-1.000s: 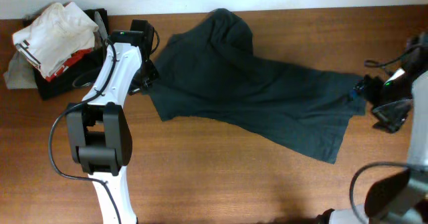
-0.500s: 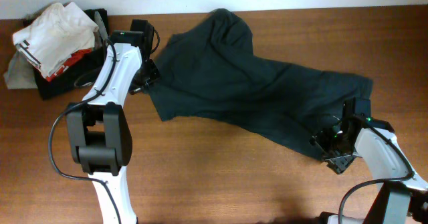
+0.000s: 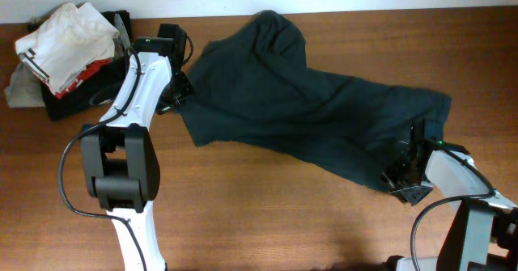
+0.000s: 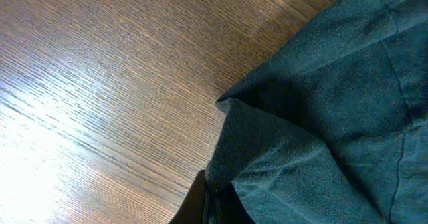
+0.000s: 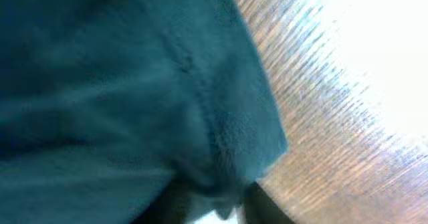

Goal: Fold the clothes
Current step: 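Lift the shirt with both grippers and stretch it wide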

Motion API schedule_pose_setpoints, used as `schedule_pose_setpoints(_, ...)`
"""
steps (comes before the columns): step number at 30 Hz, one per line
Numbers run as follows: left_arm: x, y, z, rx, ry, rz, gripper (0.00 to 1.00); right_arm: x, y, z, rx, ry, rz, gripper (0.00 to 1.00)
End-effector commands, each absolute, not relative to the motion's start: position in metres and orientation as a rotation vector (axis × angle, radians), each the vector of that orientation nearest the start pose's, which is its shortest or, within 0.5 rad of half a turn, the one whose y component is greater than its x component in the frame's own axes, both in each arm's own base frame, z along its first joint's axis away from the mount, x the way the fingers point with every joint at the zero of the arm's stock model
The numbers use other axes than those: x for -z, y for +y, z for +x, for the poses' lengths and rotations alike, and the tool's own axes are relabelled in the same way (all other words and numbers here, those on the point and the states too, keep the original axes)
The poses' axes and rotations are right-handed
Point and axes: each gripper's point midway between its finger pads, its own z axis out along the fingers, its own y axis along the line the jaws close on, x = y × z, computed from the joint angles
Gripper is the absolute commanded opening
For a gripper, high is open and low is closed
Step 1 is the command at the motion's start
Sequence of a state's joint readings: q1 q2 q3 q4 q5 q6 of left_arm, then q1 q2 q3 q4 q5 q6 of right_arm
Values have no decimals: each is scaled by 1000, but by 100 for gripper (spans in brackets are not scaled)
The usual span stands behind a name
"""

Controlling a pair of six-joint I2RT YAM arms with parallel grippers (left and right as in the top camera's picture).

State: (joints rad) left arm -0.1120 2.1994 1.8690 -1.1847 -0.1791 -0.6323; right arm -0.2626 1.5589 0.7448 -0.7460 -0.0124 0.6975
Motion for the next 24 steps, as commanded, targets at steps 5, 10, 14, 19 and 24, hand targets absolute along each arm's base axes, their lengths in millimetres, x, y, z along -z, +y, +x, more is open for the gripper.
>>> schedule_pose_setpoints(5,-58,-20,431,-239,2954,-788,1,15,-57,219,6,2794,1487,4)
schedule_pose_setpoints(10,-113,-18,421,-203,2892,-735,1,-67,-63,241,-35,2692,1442,4)
schedule_pose_setpoints(14,-199,-8,405,-157,2702,-720,1,-160,-67,258,-84,2573,1223,4)
schedule_pose_setpoints(19,-339,0,350,22,2334,-649,1,-302,-65,250,-117,2353,1001,4)
schedule_pose_setpoints(24,-468,12,247,198,1919,-593,1,-427,-55,212,-148,2093,862,4)
